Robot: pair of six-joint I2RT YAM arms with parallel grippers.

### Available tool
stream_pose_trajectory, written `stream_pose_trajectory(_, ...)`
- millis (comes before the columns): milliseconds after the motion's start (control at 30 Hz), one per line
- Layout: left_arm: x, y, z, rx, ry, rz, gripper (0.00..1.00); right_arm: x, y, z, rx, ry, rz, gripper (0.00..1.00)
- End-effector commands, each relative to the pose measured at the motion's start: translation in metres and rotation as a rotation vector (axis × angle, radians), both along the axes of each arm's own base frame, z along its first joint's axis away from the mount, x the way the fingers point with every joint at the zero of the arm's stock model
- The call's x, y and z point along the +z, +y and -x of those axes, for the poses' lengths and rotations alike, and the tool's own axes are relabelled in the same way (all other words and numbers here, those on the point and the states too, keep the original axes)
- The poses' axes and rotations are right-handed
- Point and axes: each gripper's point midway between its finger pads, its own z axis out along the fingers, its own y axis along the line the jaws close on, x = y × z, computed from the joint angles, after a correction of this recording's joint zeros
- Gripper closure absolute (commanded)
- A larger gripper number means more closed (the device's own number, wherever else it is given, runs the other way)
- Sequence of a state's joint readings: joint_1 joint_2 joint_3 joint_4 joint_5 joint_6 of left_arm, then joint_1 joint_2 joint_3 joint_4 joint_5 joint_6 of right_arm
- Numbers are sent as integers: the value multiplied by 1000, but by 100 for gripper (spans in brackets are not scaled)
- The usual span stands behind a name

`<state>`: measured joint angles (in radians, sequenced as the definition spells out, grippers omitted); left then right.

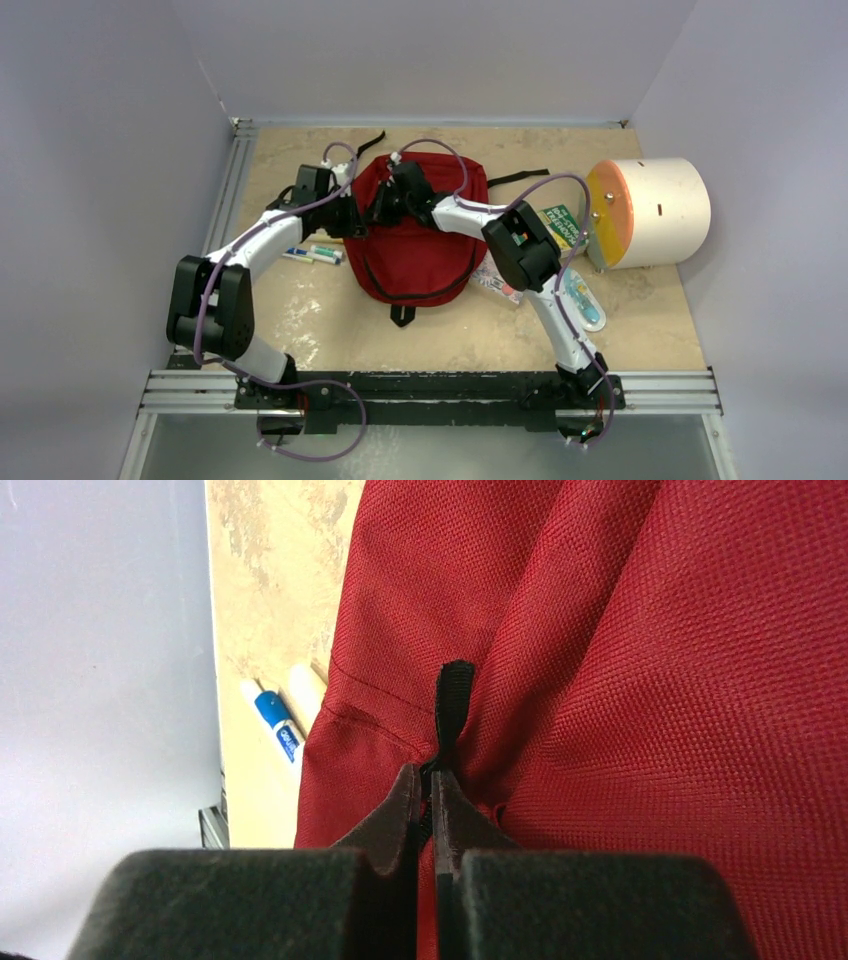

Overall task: Pack the student bag
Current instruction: Unzip the student bag at the center of the board.

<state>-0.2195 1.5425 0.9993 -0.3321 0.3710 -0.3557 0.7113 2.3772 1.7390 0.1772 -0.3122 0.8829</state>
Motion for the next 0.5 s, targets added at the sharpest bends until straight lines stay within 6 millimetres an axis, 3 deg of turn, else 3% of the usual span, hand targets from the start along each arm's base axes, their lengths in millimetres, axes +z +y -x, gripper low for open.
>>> stream_pose_trajectory(0,16,-18,14,-54,-6,21,100,29,0,-34,-86,-77,-41,100)
stream_pose_trajectory(233,21,-30,37,-70,16,21,100,40,-17,-72,-176,-98,-68,100)
stream_pose_trajectory(467,35,-20,53,-44,3,-7,100,47,-33,-103,-231,-116,-79,100)
